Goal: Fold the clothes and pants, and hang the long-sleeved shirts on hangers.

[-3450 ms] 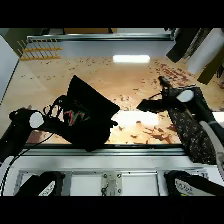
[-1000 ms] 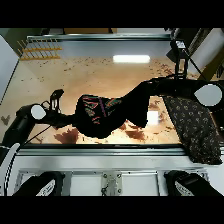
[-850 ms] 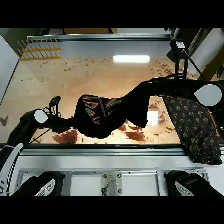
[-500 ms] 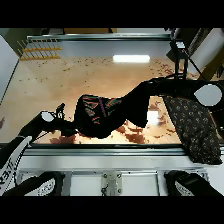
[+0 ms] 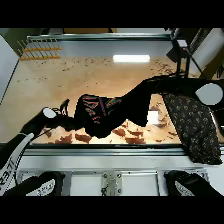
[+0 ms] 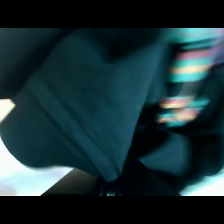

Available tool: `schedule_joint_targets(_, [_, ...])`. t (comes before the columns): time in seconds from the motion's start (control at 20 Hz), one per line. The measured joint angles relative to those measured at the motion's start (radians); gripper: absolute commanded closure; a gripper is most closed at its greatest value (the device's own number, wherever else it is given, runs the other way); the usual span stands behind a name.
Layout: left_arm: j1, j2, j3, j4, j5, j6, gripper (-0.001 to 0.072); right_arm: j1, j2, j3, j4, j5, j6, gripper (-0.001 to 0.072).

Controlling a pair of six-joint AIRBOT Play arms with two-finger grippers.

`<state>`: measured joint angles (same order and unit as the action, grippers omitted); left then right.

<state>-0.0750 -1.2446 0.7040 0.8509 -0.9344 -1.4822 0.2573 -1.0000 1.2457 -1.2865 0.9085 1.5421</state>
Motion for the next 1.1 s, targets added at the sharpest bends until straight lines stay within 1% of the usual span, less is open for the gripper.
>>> schedule_joint_targets(0.15, [0.079,0.151,0.183,-0.003,-0.085,0.011,0.0701,-0.093,0.012,0.127,-0.038,-0.003,0.0,0.0696])
schedule_joint_targets(0.35, [0.212,0.394,0.467,-0.004,-0.174,0.013,0.0701,-0.221,0.023,0.388,-0.056,-0.002,-0.015,0.0697])
schedule_joint_targets(0.5, [0.287,0.568,0.616,-0.008,-0.203,-0.017,0.0701,-0.263,0.053,0.526,-0.058,0.008,-0.035,0.0696])
schedule_joint_targets(0.65, [0.338,0.71,0.684,-0.008,-0.221,-0.064,0.0701,-0.278,0.104,0.579,-0.071,0.043,-0.05,0.0696])
schedule_joint_targets(0.75, [0.367,0.786,0.705,-0.008,-0.246,-0.104,0.0701,-0.283,0.139,0.595,-0.095,0.103,-0.05,0.0696])
schedule_joint_targets(0.85, [0.398,0.841,0.714,-0.007,-0.298,-0.154,0.0701,-0.285,0.164,0.602,-0.133,0.195,-0.05,0.0696])
schedule_joint_targets(0.95, [0.436,0.871,0.719,-0.008,-0.384,-0.2,0.0701,-0.286,0.174,0.602,-0.164,0.298,-0.051,0.0697])
schedule_joint_targets(1.1, [0.508,0.867,0.697,-0.008,-0.543,-0.239,0.0701,-0.286,0.158,0.571,-0.18,0.426,-0.05,0.0697])
